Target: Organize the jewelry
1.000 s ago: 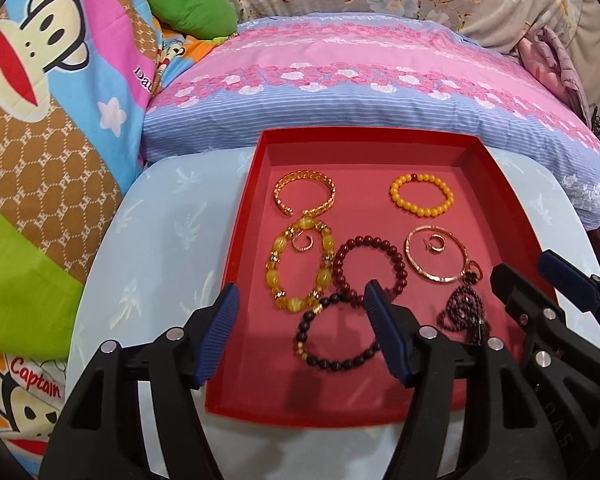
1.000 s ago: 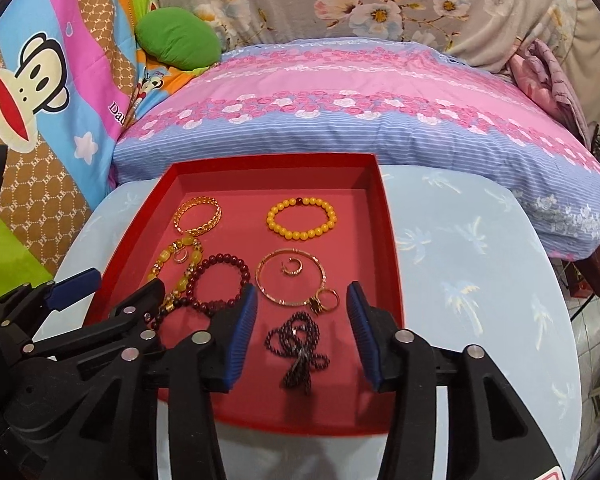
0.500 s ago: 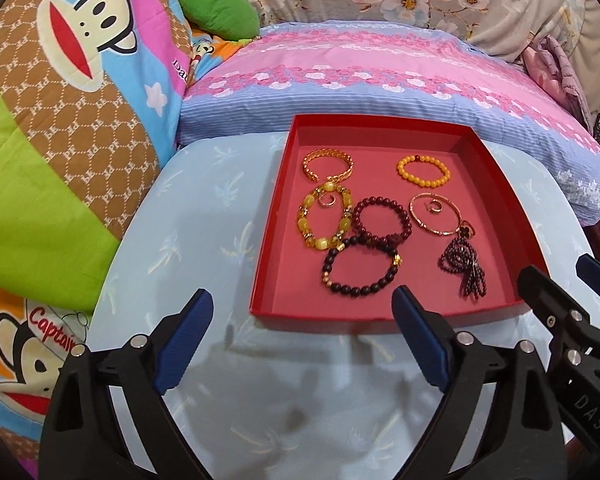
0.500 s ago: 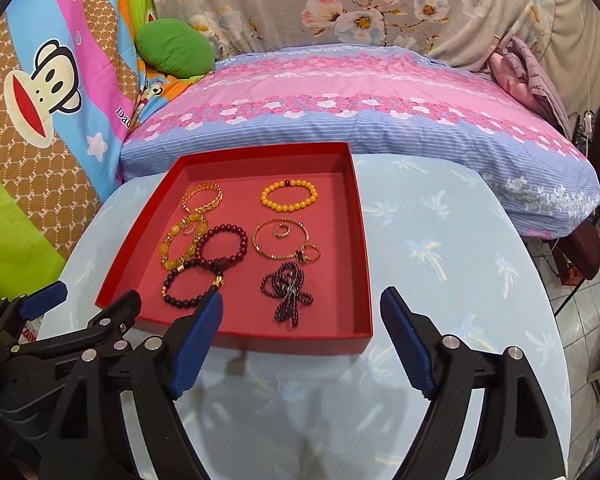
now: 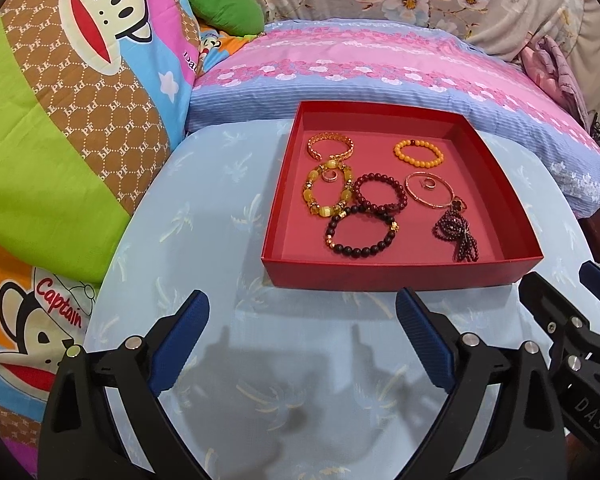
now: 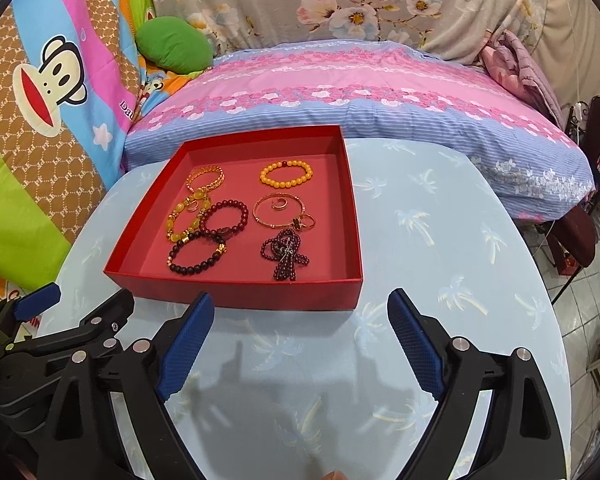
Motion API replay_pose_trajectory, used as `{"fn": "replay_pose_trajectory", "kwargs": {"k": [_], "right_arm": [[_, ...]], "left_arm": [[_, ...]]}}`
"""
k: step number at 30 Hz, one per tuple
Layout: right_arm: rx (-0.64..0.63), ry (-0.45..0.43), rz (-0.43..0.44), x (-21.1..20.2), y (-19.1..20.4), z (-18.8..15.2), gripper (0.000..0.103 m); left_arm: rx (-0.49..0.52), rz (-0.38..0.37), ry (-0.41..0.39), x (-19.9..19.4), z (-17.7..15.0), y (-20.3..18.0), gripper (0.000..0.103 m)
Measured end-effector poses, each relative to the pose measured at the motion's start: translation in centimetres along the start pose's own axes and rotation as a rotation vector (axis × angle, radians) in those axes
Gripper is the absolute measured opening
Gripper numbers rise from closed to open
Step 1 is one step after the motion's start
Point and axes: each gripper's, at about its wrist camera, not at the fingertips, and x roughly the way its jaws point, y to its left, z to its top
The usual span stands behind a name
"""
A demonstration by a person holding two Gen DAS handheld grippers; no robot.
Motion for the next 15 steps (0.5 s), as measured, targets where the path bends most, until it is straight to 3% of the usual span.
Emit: {"fn": "replay_pose_trajectory", "kwargs": {"k": [4,15], "right_arm": [[0.014,-0.008,-0.010,-0.5,-0.4,-0.5,0.097],[0.001,-0.016,-0.009,-0.7,-0.3,-1.6,0.097]], "left_arm": [[-0.006,0.002,-0.002,-0.3,-0.4,0.1,0.091],[-0.003,0.005,-0.001,-0.5,-1.2,-0.1,0.092]]}}
